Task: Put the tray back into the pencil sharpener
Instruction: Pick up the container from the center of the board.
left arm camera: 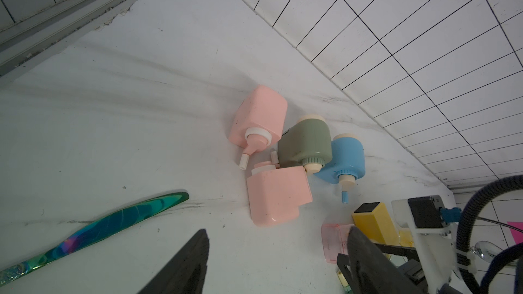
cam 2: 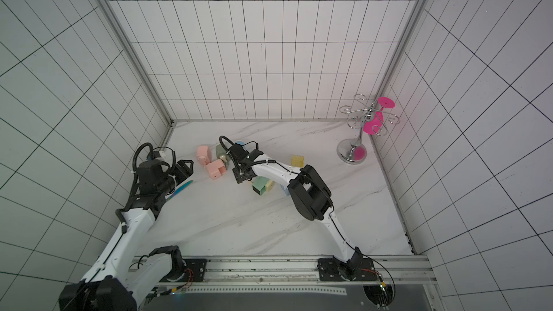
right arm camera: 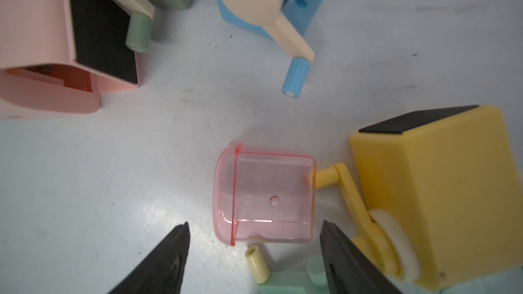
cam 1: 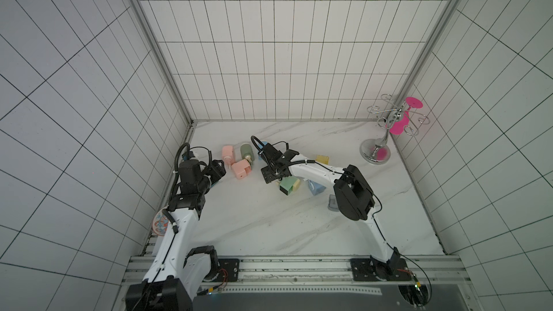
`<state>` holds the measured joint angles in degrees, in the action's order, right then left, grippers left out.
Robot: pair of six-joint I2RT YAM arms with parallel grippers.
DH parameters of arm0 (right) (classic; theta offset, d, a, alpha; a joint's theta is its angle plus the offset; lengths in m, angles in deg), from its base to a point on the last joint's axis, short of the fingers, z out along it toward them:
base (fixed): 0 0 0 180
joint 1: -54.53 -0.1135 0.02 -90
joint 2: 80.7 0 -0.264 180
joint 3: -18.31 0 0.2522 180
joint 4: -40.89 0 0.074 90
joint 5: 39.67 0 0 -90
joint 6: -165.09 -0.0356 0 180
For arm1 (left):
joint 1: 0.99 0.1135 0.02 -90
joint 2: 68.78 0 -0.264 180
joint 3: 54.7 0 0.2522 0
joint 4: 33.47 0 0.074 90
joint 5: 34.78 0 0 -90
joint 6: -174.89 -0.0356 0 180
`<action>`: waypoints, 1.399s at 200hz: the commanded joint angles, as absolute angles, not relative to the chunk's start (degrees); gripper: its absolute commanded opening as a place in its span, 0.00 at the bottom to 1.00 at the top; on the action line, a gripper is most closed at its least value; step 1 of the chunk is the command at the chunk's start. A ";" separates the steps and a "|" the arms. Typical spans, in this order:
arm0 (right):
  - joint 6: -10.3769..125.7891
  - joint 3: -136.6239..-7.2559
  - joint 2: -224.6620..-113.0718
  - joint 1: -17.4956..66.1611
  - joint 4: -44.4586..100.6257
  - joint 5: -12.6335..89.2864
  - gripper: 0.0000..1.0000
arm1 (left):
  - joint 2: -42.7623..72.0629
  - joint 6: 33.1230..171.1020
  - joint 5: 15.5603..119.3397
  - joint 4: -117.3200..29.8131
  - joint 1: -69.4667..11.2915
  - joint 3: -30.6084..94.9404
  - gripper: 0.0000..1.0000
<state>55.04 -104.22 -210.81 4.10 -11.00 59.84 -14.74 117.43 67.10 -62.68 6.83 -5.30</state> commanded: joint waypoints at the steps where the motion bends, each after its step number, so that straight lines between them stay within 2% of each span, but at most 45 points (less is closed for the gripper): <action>1: 55.60 -109.01 -213.22 4.52 -14.44 60.19 0.78 | -15.33 117.15 67.18 -62.77 7.16 -3.44 0.78; 68: 55.01 -112.60 -216.76 4.51 -16.72 60.54 0.81 | -15.25 117.06 67.17 -62.79 7.27 -3.24 0.77; 162: 53.82 -116.41 -220.82 4.44 -18.13 59.23 0.76 | -15.03 116.81 67.39 -62.84 7.25 -2.95 0.77; 244: 53.69 -116.11 -220.12 4.18 -18.17 58.97 0.55 | -14.78 116.31 68.18 -62.73 7.27 -2.62 0.77; 280: 54.08 -113.00 -215.52 3.57 -15.99 58.36 0.49 | -14.90 115.52 68.97 -62.62 7.27 -2.22 0.77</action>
